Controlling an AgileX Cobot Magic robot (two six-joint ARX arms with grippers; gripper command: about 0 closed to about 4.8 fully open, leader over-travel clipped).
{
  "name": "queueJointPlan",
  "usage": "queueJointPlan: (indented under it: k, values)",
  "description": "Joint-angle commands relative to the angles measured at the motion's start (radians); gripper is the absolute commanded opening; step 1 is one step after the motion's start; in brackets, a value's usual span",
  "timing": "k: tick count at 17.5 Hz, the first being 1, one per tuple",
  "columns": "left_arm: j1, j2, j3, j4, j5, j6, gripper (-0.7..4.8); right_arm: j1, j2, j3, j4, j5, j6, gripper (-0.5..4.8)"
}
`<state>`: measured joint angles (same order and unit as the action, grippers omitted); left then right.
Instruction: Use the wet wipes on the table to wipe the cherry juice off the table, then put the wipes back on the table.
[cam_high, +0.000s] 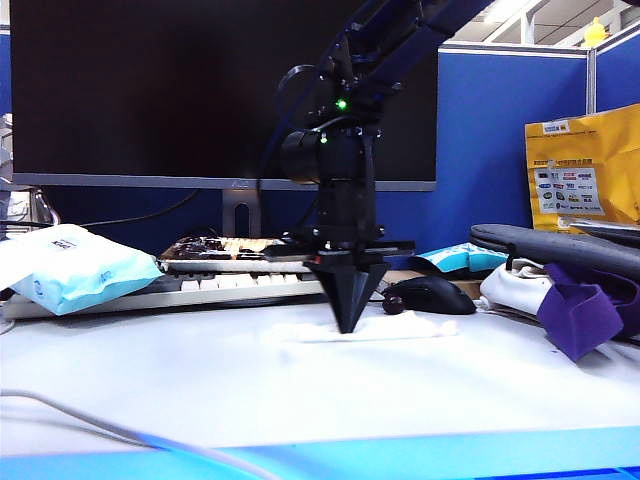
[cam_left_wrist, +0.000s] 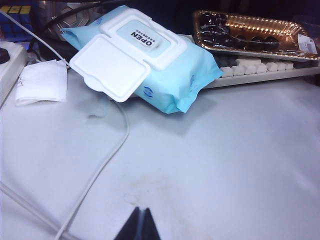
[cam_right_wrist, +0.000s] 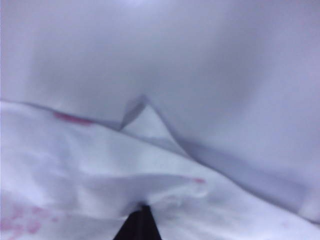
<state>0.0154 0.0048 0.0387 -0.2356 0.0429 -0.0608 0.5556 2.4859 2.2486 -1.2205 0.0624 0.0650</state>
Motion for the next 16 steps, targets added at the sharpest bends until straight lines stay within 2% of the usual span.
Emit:
queueJointPlan:
  k: [1, 3, 5, 11, 12, 13, 14, 15, 16]
  values:
    - [0.000, -0.003, -0.006, -0.011, 0.003, 0.000, -0.04, -0.045, 0.055, -0.027, 0.114, 0.193, 0.011, -0.01]
    - [0.000, -0.003, -0.006, -0.011, 0.003, 0.000, -0.04, -0.060, 0.055, -0.025, 0.127, 0.243, 0.014, -0.01]
    - [0.000, -0.003, -0.006, -0.011, 0.003, 0.000, -0.04, -0.066, 0.055, -0.022, 0.161, 0.228, 0.013, -0.01]
    - [0.000, -0.003, -0.006, -0.010, 0.003, 0.000, -0.04, -0.064, 0.055, -0.022, 0.384, -0.451, 0.040, -0.01]
    - [0.000, -0.003, -0.006, -0.011, 0.003, 0.000, -0.04, -0.063, 0.055, -0.022, 0.403, -0.498, 0.040, -0.01]
    - [0.000, -0.003, -0.006, -0.011, 0.003, 0.000, -0.04, -0.061, 0.055, -0.022, 0.407, -0.495, 0.045, -0.02]
    - [0.000, -0.003, -0.006, -0.011, 0.003, 0.000, -0.04, -0.061, 0.054, -0.022, 0.403, -0.430, 0.064, -0.02]
    - [0.000, -0.003, -0.006, -0.011, 0.003, 0.000, -0.04, -0.061, 0.055, -0.022, 0.388, -0.355, 0.070, -0.02]
    - [0.000, -0.003, -0.006, -0.011, 0.003, 0.000, -0.04, -0.061, 0.055, -0.022, 0.357, -0.225, 0.069, -0.02]
